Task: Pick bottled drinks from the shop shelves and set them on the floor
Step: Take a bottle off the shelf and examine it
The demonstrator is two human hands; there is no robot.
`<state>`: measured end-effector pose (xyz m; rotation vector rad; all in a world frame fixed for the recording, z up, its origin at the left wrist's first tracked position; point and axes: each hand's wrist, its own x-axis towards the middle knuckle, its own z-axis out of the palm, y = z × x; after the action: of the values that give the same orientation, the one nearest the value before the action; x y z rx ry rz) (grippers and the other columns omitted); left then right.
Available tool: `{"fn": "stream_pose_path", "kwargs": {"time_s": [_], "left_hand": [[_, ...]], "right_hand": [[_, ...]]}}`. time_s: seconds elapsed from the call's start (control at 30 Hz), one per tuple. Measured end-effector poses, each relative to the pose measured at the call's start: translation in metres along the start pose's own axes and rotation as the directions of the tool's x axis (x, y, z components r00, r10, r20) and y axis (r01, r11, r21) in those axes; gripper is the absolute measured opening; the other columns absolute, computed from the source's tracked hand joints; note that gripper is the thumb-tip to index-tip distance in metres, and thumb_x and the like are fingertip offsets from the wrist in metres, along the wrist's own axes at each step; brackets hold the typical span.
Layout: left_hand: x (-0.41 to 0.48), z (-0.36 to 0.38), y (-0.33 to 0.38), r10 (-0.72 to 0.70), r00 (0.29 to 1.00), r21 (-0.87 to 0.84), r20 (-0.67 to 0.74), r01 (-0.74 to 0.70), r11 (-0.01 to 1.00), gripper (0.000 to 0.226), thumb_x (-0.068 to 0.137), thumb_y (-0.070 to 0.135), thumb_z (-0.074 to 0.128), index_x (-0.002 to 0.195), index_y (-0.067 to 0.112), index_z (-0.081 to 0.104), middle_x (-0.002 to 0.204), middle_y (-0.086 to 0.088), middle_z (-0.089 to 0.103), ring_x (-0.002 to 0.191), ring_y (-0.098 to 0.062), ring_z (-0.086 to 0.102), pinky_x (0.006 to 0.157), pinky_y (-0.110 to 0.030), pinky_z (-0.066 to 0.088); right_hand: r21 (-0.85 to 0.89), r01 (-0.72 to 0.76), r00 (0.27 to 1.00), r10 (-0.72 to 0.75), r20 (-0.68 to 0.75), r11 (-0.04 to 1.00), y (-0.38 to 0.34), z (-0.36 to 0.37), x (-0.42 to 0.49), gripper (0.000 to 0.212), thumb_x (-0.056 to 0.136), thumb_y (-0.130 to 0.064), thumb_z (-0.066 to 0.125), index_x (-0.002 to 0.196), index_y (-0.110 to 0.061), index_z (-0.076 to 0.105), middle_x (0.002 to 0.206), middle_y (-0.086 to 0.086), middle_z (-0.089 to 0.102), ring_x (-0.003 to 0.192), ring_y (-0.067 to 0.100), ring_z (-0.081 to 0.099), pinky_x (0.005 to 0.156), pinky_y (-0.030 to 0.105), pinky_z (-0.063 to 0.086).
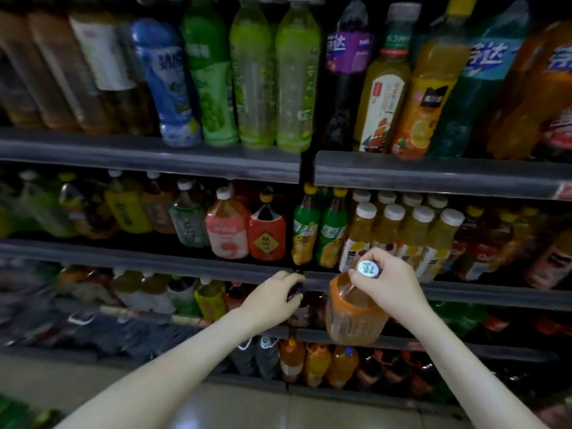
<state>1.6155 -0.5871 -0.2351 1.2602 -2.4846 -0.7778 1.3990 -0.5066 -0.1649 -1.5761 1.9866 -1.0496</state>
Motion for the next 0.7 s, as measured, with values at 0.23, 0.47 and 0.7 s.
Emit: {"fn": "stream_pose_path", "kwargs": {"time_s": [0.23,0.47,0.7], "left_hand": [[-0.053,-0.038,-0.09,-0.159,0.985,0.053,-0.07,0.162,0.985,0.033,0.097,0.032,0.051,0.13,0.027,0.053,0.133,0.005,0.047,0.111,-0.015,0.056,0.09,-0.027,0.047],[-0.095,-0.093,-0.181,-0.177,0.974,0.084,-0.143,0.19,0.978,0.05,0.095,0.025,0.051,0.143,0.027,0.036,0.142,0.002,0.041,0.114,-0.02,0.055,0.085,-0.032,0.048],[-0.103,-0.148,-0.213,-0.136,0.986,0.042,-0.092,0.14,0.989,0.061,0.095,0.034,0.053,0.149,0.029,0.024,0.145,0.002,0.037,0.091,-0.014,0.057,0.07,-0.026,0.047]], "right_hand": [[0.083,0.029,0.996,-0.036,0.086,0.996,-0.049,0.082,0.004,0.023,0.079,-0.033,0.075,0.07,-0.024,0.056,0.068,-0.014,0.063,0.064,0.002,0.059,0.046,0.014,0.039],[0.115,-0.017,0.999,0.012,0.042,0.993,-0.112,0.17,0.01,0.023,0.078,-0.03,0.075,0.069,-0.022,0.056,0.067,-0.01,0.062,0.063,0.003,0.057,0.053,0.023,0.041],[0.279,-0.015,0.998,0.033,-0.058,0.96,-0.168,0.234,0.014,0.023,0.08,-0.028,0.074,0.068,-0.024,0.055,0.069,-0.013,0.063,0.062,0.001,0.057,0.048,0.012,0.041]]}}
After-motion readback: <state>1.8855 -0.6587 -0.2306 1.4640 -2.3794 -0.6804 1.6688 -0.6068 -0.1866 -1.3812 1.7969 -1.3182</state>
